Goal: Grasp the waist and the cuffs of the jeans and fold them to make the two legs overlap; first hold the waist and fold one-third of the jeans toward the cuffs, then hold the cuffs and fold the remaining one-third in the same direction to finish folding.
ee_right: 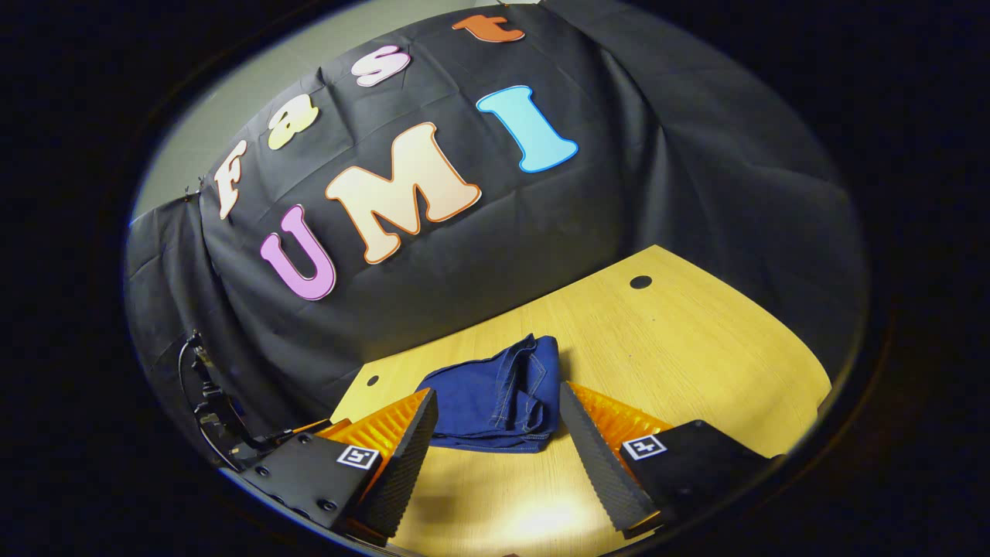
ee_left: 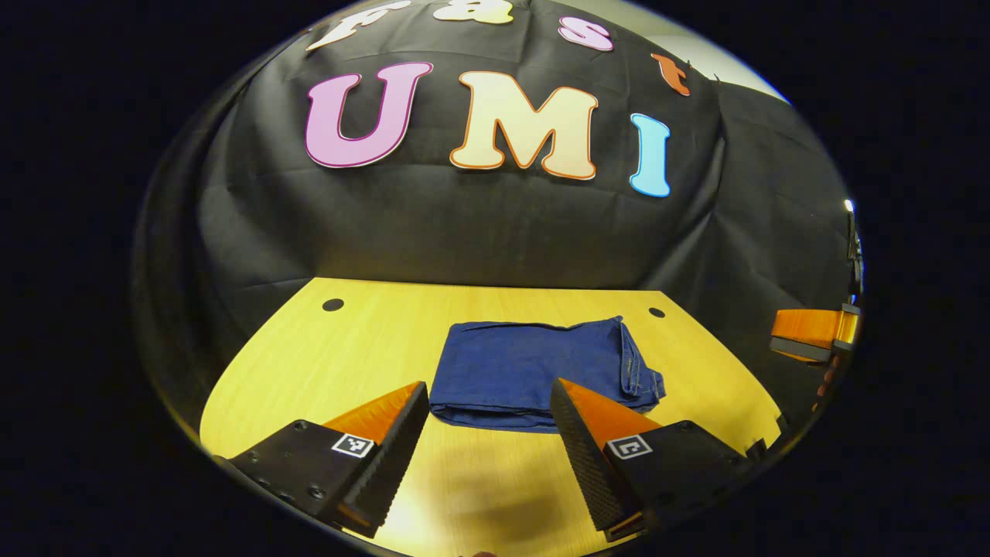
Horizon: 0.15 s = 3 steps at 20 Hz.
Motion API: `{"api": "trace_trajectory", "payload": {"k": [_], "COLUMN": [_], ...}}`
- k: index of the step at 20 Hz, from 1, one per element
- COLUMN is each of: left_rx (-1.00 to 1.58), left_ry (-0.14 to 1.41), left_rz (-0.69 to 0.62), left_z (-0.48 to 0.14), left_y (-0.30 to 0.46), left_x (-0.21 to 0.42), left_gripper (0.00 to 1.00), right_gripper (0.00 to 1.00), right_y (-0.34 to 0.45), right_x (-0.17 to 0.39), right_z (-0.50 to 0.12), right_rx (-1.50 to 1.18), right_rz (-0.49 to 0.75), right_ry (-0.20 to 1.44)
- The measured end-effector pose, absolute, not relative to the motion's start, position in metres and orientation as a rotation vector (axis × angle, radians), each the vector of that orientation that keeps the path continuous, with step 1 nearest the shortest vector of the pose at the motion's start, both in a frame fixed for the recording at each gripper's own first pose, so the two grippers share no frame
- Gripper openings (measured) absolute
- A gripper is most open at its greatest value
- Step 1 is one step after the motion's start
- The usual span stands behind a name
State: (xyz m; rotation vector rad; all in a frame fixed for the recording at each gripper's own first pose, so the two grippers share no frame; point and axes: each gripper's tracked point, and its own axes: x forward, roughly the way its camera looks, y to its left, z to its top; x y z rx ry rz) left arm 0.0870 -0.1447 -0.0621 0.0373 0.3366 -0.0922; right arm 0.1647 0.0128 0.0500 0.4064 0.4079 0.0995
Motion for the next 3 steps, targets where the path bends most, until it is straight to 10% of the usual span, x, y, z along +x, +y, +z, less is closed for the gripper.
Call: {"api": "trace_trajectory", "payload": {"k": [3], "left_rx": [0.04], "left_ry": [0.326], "left_rz": [-0.13], "left_z": [-0.0546], "left_y": [-0.1508], "left_x": [0.0886], "left_gripper": [0.93], "right_gripper": [0.98], "right_y": [0.0171], "right_x": [0.1616], "right_z": [0.0532], "right_rx": [0.397], "right_rz": [0.091], "right_ry": [0.399]}}
